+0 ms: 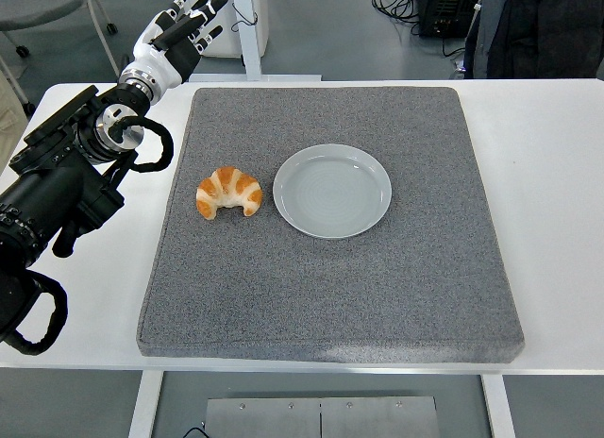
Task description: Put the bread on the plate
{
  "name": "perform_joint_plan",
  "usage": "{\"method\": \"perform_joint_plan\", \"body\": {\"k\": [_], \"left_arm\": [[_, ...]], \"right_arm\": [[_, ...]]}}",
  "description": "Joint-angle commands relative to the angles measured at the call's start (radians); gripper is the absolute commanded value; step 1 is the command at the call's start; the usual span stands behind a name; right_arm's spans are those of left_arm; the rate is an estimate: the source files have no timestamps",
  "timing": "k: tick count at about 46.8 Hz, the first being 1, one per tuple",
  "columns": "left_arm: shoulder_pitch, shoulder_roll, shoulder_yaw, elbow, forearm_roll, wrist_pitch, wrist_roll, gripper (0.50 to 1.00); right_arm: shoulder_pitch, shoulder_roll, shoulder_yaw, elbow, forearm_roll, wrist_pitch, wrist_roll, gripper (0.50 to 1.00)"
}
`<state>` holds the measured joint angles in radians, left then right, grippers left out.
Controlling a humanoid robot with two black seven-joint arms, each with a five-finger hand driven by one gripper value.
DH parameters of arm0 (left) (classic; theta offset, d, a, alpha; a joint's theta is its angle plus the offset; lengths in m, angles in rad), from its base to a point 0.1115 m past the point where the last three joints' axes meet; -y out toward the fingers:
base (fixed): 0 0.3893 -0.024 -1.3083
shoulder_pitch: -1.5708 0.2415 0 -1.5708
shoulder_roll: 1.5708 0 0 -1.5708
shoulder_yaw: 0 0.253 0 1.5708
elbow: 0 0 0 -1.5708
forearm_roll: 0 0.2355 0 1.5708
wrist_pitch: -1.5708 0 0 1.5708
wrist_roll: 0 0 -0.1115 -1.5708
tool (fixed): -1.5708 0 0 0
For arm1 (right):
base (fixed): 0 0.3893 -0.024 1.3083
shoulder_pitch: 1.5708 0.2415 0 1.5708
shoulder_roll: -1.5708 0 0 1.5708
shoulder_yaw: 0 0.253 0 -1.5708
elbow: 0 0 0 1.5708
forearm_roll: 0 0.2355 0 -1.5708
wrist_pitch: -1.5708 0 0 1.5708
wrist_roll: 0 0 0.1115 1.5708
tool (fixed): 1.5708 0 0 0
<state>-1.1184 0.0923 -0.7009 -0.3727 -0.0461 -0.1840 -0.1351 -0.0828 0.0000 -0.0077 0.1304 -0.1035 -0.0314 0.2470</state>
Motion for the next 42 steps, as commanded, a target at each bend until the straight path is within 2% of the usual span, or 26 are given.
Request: {"method": "perform_joint_plan", "body": {"k": [1,29,34,42], "left_arm": [[0.0,0.0,0.0,0.0,0.0,0.0,0.0,1.0],[-0.014,0.007,0.003,-0.005,0.0,-0.012,-0.001,1.0],[-0.006,0.032,0.015,-0.069,0.003,-0.014,-0.001,1.0],[0.04,0.144,0.055,-0.297,0.012,0.001,0.002,1.0]], "right_arm": [[0.0,0.0,0.0,0.0,0.001,-0.001,0.0,1.0],[0.0,0.0,0.0,0.0,-0.001,-0.001,0.0,1.0],[0.0,0.0,0.0,0.0,0.001,-0.001,0.0,1.0],[0.0,0.0,0.0,0.0,-0.001,-0.001,0.0,1.0]]}}
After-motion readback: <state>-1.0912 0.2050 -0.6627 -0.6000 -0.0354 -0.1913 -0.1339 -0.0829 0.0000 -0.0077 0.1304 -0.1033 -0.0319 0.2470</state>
